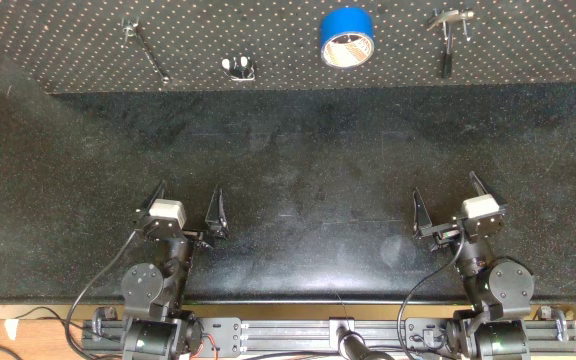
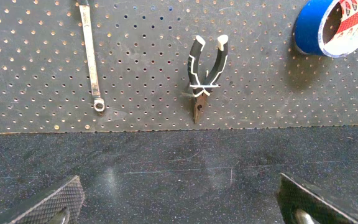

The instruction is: Place Tools Onto Pegboard

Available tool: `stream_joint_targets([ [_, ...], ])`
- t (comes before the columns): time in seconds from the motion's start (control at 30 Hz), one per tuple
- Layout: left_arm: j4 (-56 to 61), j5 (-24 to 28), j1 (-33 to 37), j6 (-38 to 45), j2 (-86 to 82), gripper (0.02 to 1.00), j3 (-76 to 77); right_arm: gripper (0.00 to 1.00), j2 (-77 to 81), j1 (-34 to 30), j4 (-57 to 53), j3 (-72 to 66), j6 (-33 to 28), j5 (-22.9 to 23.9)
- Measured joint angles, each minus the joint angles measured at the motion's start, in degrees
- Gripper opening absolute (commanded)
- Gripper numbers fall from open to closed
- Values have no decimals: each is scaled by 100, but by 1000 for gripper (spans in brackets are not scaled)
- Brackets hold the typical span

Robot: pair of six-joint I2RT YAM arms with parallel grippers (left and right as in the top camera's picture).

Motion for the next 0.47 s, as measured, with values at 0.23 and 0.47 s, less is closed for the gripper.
stream_joint_targets([
  [0.23, 0, 0, 0, 0, 0, 996, 0, 976, 0, 0, 0, 0, 0, 0],
  [0.47, -2, -2, -2, -2, 0, 993, 0, 976, 0, 0, 0, 0, 0, 0],
])
